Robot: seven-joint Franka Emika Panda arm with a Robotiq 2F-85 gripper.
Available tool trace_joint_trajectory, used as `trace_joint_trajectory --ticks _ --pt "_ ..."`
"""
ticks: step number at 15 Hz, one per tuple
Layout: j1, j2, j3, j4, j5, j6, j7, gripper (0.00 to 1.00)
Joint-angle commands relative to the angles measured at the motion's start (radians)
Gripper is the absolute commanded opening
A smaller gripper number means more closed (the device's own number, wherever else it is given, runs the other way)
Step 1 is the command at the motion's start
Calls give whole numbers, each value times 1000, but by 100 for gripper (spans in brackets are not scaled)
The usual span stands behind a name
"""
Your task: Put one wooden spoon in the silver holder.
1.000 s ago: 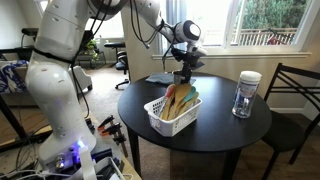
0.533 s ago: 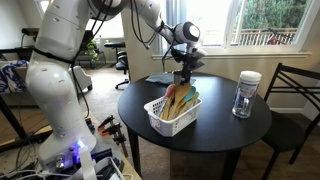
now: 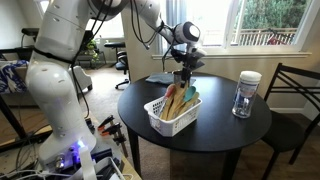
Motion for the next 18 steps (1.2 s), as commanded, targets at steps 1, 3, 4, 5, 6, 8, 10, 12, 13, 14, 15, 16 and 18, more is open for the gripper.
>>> trace_joint_trajectory --ticks 1,3,4,5,6,8,10,12,13,14,15,16,18 --pt "5 -4 -2 -3 -17 -5 35 10" --pt "6 -5 -2 -4 -20 -4 35 2" --pt "7 -7 -1 -6 -22 -5 32 1" --pt "6 -10 0 -9 -24 -8 27 0" --pt "6 -17 2 -13 -28 -10 19 3" --pt "1 -44 9 -26 -19 0 -11 3" --pt "2 -85 13 -45 -25 14 -33 3" --pt "-6 -140 21 -55 -13 7 -78 3" --pt "-9 -163 24 -53 -7 -3 -104 3" --pt "-12 -183 26 -49 -5 -8 -127 3" --pt "-15 -203 26 -39 -2 -17 -149 3" --pt "-19 -220 26 -28 0 -25 -167 3" --pt "-27 -250 23 -7 6 -39 -196 3"
